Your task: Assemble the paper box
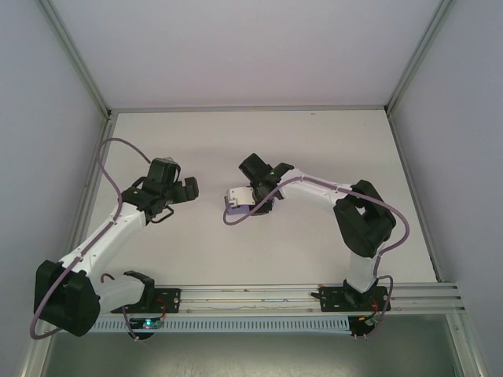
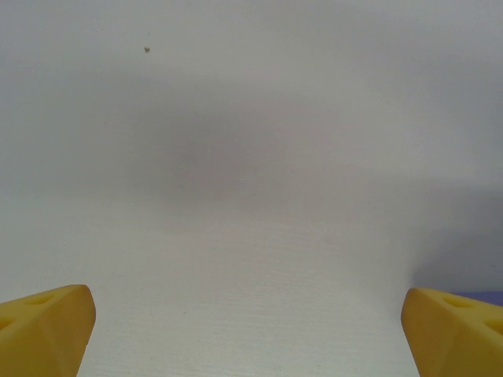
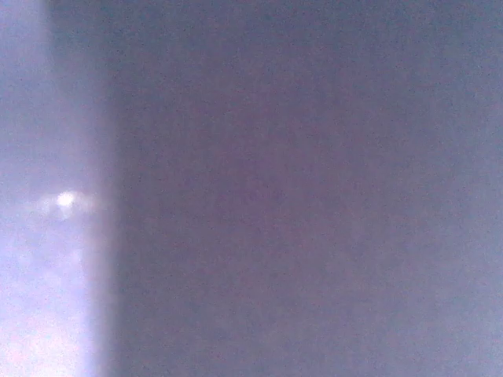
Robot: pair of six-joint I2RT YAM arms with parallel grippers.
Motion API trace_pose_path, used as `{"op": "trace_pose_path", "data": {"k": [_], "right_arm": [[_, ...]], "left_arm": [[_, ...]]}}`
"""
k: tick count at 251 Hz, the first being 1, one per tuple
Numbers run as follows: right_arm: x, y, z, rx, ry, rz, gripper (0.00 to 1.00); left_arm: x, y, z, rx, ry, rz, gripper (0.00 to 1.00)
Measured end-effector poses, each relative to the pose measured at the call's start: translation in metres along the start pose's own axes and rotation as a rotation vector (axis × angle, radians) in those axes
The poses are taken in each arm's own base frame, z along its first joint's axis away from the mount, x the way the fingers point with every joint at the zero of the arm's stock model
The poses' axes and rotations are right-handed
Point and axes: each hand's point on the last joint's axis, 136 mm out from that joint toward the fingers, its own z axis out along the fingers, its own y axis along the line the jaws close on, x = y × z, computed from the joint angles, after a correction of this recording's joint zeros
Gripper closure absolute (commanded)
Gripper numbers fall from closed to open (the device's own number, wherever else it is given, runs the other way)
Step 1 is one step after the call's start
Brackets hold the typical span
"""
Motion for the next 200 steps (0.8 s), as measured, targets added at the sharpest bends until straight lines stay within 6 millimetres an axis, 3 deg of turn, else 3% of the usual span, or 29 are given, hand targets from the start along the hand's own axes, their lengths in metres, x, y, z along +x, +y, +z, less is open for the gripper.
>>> {"op": "trace_pose_path", "data": {"k": [44,72,88,129,154,170,183,200], "right_arm": [[-0.006,-0.032,-0.028,0.218,0.003,0.002,0.62],[-0.004,-0.056,-0.032,0.409,0.036,-0.005,0.62],[0.001,-0.067,-0.026,0.481,0.071,-0.001,0.58],[0.019,-0.093,0.006,0.614,0.184,0.01,0.58],[0.031,-0.096,0.029,0.649,0.235,0.016,0.57],[0.032,-0.1,0.032,0.689,0.222,0.032,0.55],[0.035,-0.1,0.032,0.709,0.216,0.039,0.49],[0.04,-0.098,0.034,0.725,0.213,0.048,0.27]], "left_arm": [[-0.006,0.0,-0.017,0.026,-0.057,-0.012,0.0],[-0.007,0.001,-0.025,0.039,-0.082,-0.022,0.0],[-0.006,0.002,-0.028,0.044,-0.092,-0.031,0.0],[-0.002,0.005,-0.031,0.04,-0.089,-0.042,0.0],[0.003,0.007,-0.028,0.033,-0.076,-0.044,0.0],[0.005,0.008,-0.027,0.029,-0.069,-0.044,0.0],[0.006,0.008,-0.027,0.028,-0.067,-0.046,0.0],[0.006,0.009,-0.026,0.025,-0.066,-0.047,0.0]]}}
